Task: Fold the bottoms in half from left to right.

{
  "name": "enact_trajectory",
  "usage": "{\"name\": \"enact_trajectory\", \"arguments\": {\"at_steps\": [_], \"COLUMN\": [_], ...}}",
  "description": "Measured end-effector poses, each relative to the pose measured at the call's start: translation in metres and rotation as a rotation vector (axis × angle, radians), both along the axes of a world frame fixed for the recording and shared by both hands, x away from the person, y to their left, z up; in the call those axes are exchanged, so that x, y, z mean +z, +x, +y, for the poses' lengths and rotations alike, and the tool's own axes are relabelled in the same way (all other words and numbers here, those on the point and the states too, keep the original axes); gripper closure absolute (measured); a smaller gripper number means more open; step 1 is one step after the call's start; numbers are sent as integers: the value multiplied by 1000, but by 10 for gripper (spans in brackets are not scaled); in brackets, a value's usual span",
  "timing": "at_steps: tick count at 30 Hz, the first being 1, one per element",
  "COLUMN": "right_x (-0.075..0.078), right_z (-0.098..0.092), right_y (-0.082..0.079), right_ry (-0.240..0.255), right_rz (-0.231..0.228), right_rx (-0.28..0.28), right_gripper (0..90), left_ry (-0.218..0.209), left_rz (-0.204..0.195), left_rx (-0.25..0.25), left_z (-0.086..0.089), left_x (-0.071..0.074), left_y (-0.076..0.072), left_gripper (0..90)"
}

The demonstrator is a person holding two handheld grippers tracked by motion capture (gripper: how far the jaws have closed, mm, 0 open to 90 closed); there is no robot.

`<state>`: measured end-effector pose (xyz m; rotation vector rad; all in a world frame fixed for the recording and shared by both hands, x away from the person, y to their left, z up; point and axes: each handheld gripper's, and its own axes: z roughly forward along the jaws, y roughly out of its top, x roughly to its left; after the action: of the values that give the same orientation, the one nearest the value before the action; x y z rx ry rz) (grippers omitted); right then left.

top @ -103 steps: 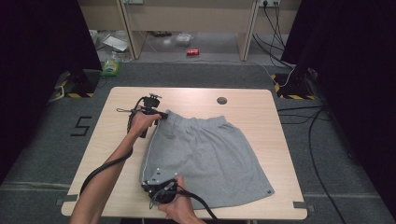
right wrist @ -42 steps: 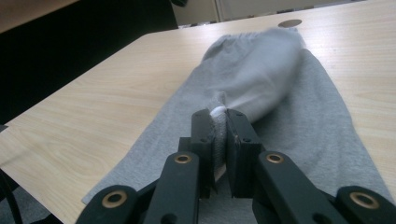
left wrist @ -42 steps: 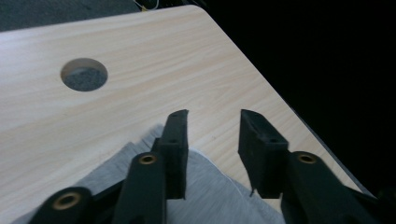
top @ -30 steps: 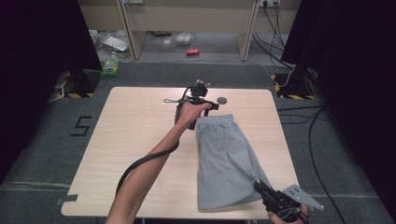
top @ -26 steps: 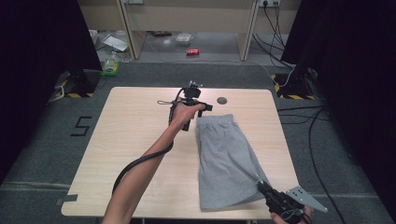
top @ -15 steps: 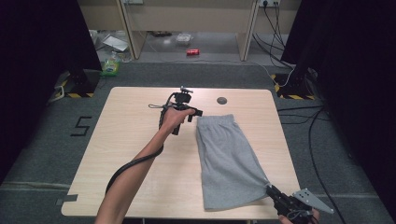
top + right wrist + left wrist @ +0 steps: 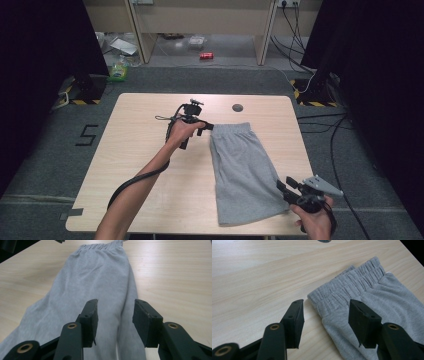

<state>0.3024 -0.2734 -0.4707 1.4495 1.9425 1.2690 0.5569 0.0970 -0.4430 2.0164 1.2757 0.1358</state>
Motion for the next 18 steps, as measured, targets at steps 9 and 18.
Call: {"name": "enact_trajectory", "arguments": {"at_steps": [9, 18], "right_x": [-12, -23], "right_z": [18, 22], "right_y": [54, 72], "right_ry": [-94, -99], "right_rz": [154, 233], "right_rx": [76, 115], "right_gripper": [567, 774], "left_ry": [-15, -17], "left_rz": [13, 21], "left_rx": [10, 12], "left_z": [4, 9], "left_x": [-7, -11], "left_y": [-1, -1], "left_gripper": [435, 428]}}
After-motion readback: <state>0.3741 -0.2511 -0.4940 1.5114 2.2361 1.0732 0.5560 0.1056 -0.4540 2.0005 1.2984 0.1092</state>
